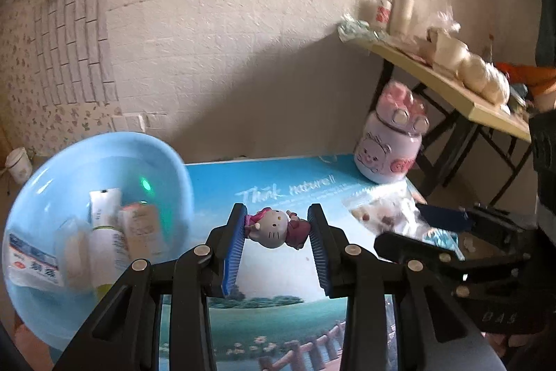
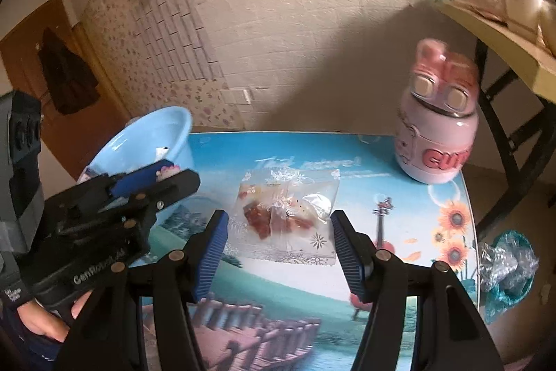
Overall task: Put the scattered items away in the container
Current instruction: 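Carry the figurine and snack bag over the basin with both grippers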
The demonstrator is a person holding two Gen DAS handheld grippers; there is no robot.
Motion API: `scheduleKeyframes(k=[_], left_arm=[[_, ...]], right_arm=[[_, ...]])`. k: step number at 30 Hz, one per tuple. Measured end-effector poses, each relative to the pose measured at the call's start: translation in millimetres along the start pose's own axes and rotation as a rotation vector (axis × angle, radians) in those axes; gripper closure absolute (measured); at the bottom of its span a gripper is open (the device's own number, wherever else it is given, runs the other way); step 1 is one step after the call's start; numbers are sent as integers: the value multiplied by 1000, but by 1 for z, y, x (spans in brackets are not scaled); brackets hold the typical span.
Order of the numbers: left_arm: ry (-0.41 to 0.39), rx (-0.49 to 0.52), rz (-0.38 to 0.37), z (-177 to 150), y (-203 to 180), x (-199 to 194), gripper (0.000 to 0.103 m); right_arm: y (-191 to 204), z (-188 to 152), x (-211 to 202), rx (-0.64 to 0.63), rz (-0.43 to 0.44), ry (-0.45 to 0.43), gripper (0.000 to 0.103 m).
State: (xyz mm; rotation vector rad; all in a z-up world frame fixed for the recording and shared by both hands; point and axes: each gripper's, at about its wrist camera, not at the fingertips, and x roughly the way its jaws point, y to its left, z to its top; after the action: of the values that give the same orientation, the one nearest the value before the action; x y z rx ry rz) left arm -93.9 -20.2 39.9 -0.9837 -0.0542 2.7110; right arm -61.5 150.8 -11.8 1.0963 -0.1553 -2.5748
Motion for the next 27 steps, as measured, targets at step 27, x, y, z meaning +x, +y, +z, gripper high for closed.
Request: scheduleKeyframes(k=[27], left_arm=[[-63, -149, 89, -15, 94, -30, 69]], right_arm=[[86, 13, 34, -97, 58, 10, 41]])
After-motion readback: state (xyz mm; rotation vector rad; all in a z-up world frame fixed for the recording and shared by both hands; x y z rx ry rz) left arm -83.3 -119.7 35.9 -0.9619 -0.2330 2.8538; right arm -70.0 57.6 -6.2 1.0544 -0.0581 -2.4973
